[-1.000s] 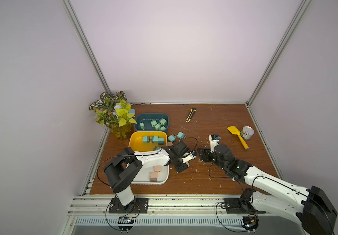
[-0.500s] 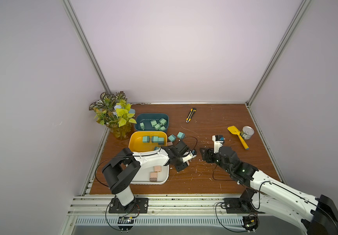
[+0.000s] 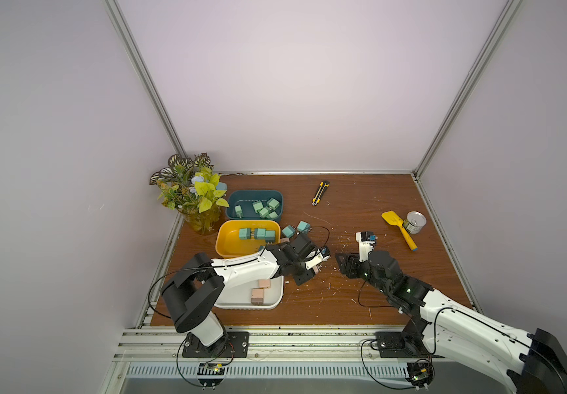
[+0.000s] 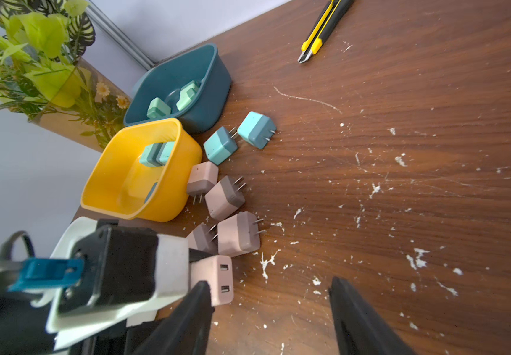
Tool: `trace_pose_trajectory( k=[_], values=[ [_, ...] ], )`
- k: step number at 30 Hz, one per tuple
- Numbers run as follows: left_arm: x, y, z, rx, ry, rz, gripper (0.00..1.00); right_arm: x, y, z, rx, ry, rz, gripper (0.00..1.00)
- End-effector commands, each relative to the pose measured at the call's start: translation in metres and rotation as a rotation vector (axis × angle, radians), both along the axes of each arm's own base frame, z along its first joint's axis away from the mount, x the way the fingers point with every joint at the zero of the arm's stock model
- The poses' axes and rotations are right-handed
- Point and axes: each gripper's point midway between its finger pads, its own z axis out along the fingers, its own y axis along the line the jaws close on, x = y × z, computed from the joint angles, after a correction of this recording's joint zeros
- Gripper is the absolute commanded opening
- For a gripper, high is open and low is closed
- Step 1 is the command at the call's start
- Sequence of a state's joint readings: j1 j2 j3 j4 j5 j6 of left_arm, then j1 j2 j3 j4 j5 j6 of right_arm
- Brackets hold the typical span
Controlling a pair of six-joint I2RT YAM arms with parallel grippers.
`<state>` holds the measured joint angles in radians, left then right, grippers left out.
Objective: Place the plugs by color into the storage box
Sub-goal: Pick up the plug from the center of the board, then place the plug in the storage box.
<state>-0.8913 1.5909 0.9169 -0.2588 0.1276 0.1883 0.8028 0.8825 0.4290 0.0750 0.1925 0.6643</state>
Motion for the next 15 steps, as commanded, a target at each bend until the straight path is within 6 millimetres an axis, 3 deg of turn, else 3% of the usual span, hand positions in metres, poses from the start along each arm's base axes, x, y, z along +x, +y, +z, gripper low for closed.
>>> trace_pose_trajectory(
  k=[1,8,15],
  values=[
    [-0.002,0.003,0.013,-0.02,-0.017,0.024,0.45,-0.001,0.023,0.026,0.053,-0.06,0.111,0.65],
    [0.005,0.02,0.036,-0.05,-0.052,0.172,0.45,-0.011,0.038,0.025,0.008,-0.066,0.251,0.63],
    [-0.002,0.047,0.053,-0.138,0.006,0.426,0.45,-0.02,0.053,0.05,0.065,-0.165,0.355,0.62]
  ],
)
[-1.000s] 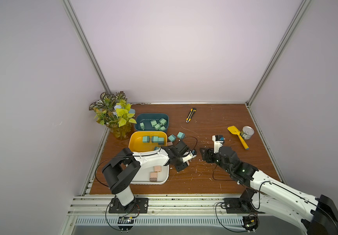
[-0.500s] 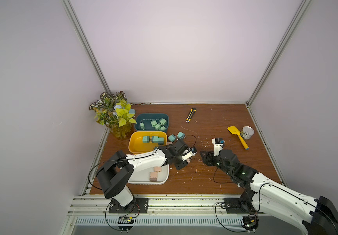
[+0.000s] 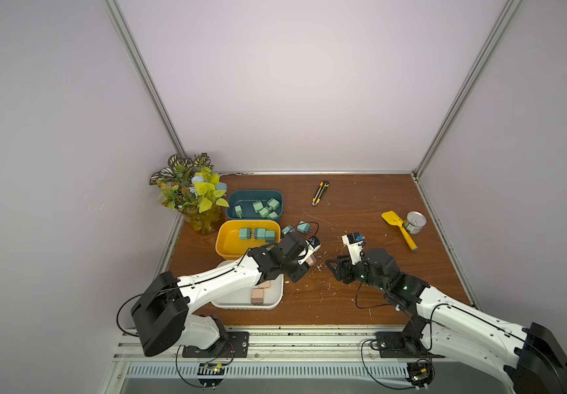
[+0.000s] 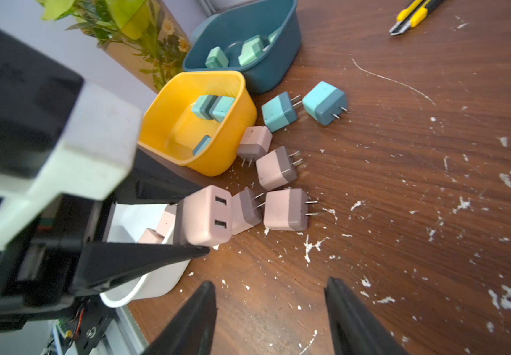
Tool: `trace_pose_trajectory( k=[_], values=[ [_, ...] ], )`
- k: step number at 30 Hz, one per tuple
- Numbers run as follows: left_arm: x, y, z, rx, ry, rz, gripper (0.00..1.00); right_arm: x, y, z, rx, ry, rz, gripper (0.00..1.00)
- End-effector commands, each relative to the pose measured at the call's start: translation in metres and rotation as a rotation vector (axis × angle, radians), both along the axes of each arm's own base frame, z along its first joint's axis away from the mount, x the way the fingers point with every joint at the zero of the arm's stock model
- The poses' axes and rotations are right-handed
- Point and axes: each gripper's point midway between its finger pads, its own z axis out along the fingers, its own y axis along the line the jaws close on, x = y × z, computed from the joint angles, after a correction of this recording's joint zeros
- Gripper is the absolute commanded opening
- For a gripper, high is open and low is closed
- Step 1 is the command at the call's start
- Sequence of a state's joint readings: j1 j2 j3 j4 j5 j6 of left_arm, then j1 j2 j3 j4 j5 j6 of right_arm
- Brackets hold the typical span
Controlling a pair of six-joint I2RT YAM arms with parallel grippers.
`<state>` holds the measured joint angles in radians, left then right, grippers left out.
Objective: Place the plugs by color into the storage box
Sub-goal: Place the plug in the storage box.
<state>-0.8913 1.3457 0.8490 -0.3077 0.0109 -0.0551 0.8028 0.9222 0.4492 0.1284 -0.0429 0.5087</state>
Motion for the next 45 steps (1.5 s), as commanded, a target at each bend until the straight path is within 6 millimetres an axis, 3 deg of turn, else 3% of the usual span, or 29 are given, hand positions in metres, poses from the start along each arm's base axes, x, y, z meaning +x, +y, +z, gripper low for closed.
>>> trace_pose_trajectory(
  k=[1,5,8,10,16,23,28,34,41,45],
  values=[
    [-0.003,0.023,0.001,-0.039,0.063,0.215,0.44,-0.001,0.017,0.047,0.094,-0.133,0.088,0.62],
    [-0.002,0.047,0.008,-0.087,0.097,0.375,0.41,-0.002,0.022,0.057,0.108,-0.177,0.115,0.61],
    [0.001,0.073,0.008,-0.137,0.14,0.511,0.27,-0.002,0.027,0.063,0.12,-0.202,0.129,0.61],
    [0.002,0.09,0.005,-0.17,0.156,0.588,0.26,0.0,0.029,0.064,0.12,-0.208,0.132,0.61],
    [0.009,0.122,0.014,-0.213,0.055,0.717,0.19,0.003,0.037,0.062,0.101,-0.209,0.131,0.6],
    [0.011,0.147,0.007,-0.22,0.044,0.853,0.03,0.0,0.045,0.061,0.098,-0.212,0.141,0.6],
    [0.01,0.156,0.012,-0.305,0.028,0.937,0.0,0.003,0.045,0.06,0.084,-0.223,0.119,0.6],
    [0.0,0.171,0.001,-0.323,0.033,1.007,0.0,0.003,0.052,0.056,0.067,-0.215,0.126,0.6],
    [-0.01,0.184,-0.015,-0.296,0.046,1.054,0.16,0.001,0.065,0.048,0.043,-0.195,0.148,0.61],
    [-0.012,0.19,-0.019,-0.295,0.027,1.071,0.5,0.002,0.071,0.042,0.008,-0.181,0.141,0.61]
  ],
)
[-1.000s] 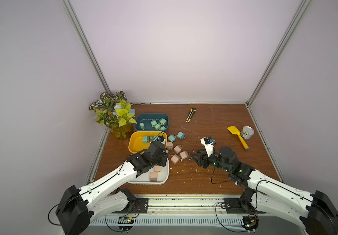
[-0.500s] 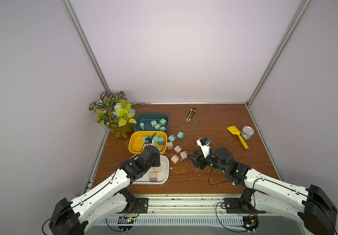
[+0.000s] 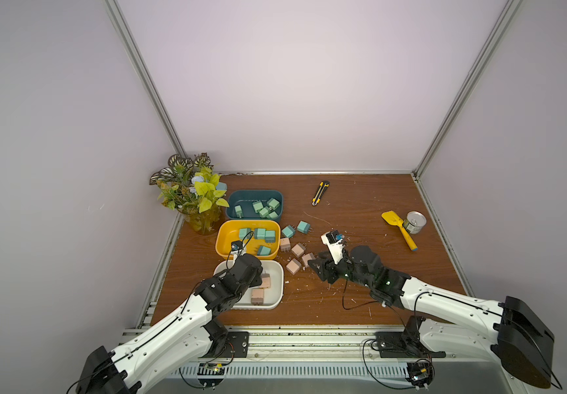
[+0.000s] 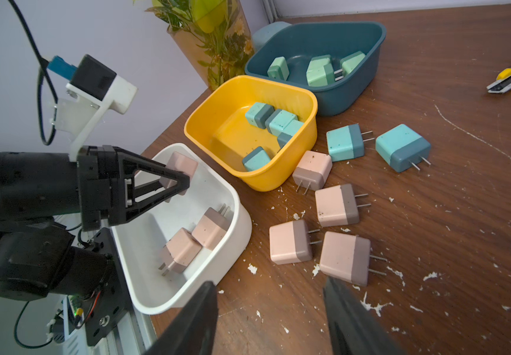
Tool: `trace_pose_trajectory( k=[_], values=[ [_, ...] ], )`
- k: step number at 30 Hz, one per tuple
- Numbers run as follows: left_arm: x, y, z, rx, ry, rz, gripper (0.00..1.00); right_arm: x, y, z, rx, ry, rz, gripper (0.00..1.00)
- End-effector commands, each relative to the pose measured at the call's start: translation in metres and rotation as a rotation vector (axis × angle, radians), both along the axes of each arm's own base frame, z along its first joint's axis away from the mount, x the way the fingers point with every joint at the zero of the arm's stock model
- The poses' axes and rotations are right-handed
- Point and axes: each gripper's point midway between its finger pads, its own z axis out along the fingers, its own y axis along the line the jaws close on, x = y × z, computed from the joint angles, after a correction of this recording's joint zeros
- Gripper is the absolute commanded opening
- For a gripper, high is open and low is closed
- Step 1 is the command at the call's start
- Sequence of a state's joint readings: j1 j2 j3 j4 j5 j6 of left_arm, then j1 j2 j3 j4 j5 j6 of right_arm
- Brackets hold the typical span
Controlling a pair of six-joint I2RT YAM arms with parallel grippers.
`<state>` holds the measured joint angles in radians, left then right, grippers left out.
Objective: Place the plugs by color into the storage box
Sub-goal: Place the plug in the storage box.
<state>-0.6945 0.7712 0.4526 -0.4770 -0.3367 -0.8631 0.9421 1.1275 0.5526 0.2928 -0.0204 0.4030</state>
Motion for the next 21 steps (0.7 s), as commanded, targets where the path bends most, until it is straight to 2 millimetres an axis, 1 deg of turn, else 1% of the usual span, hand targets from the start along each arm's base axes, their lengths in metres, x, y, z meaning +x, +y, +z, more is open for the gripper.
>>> trace_pose_trajectory(
  k=[1,4,7,8,11,16,19,21],
  values=[
    [0.001,0.014,0.0,0.027,-0.02,0.061,0.55,0.009,0.009,0.024,0.022,-0.051,-0.027,0.61],
    [0.002,0.02,0.005,0.051,-0.043,0.077,0.58,0.009,0.012,0.021,0.004,-0.045,-0.029,0.61],
    [0.005,0.022,0.014,0.062,-0.074,0.076,0.61,0.01,0.014,0.02,-0.004,-0.045,-0.039,0.62],
    [0.006,0.021,0.016,0.064,-0.081,0.07,0.62,0.01,0.014,0.02,-0.005,-0.045,-0.046,0.62],
    [0.008,0.021,0.02,0.075,-0.091,0.063,0.62,0.016,0.009,0.019,-0.015,-0.043,-0.092,0.62],
    [0.01,0.019,0.027,0.071,-0.114,0.047,0.62,0.027,-0.004,0.018,-0.042,-0.041,-0.191,0.63],
    [0.013,0.008,0.029,0.057,-0.129,-0.013,0.62,0.034,-0.018,0.014,-0.07,-0.032,-0.277,0.64],
    [0.016,0.001,0.031,0.054,-0.135,-0.046,0.62,0.039,-0.028,0.006,-0.092,-0.024,-0.341,0.65]
  ],
)
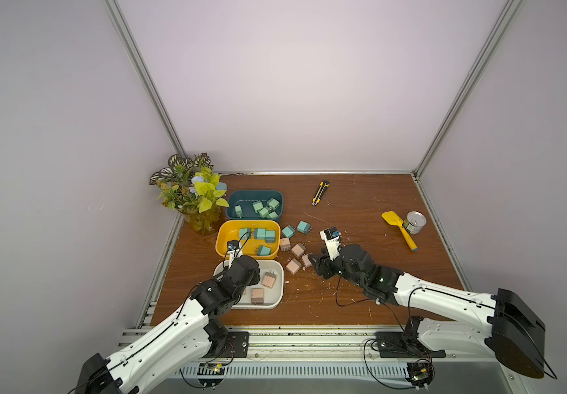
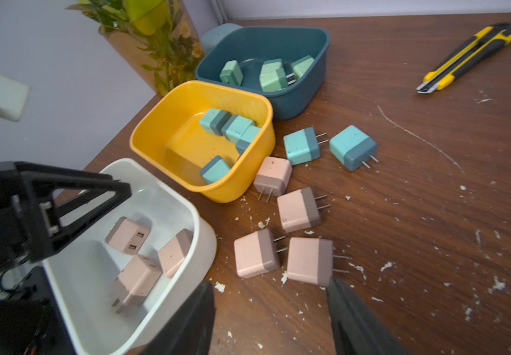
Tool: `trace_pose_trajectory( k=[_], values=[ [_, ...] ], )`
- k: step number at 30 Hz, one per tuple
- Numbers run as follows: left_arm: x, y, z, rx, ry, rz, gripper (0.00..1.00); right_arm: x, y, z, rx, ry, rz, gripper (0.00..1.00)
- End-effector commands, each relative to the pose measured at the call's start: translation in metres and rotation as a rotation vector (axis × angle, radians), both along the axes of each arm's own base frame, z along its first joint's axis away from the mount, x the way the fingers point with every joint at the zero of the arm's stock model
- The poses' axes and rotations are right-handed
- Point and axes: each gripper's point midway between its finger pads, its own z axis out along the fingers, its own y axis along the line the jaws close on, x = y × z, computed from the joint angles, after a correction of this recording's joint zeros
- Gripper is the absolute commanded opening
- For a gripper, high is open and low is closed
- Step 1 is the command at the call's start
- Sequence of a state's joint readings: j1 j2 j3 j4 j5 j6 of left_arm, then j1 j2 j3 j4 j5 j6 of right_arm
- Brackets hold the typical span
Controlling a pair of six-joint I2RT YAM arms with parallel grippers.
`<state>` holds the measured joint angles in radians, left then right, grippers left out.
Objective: Place the plugs by color into the storage box
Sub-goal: Place the plug in the storage box.
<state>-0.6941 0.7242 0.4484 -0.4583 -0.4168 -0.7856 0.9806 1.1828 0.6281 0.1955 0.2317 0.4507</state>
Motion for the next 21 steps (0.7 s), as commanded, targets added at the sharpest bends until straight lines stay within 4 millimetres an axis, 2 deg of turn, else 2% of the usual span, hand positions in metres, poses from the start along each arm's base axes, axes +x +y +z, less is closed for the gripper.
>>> trace_pose_trajectory(
  k=[1,6,10,17,21],
  values=[
    [0.01,-0.012,0.017,-0.003,-0.046,-0.064,0.61,0.016,-0.018,0.005,-0.009,-0.01,-0.15,0.66],
    [0.022,-0.03,0.043,0.021,-0.134,-0.177,0.61,0.017,-0.018,-0.01,-0.046,0.045,-0.164,0.66],
    [0.031,-0.06,0.062,0.035,-0.209,-0.353,0.61,0.019,-0.017,-0.011,-0.051,0.05,-0.167,0.67],
    [0.049,-0.096,0.057,0.102,-0.135,-0.502,0.6,0.025,-0.02,-0.007,-0.069,0.04,-0.188,0.67],
    [0.067,-0.116,0.059,0.115,-0.111,-0.539,0.6,0.037,-0.027,-0.011,-0.05,0.083,-0.196,0.67]
  ],
)
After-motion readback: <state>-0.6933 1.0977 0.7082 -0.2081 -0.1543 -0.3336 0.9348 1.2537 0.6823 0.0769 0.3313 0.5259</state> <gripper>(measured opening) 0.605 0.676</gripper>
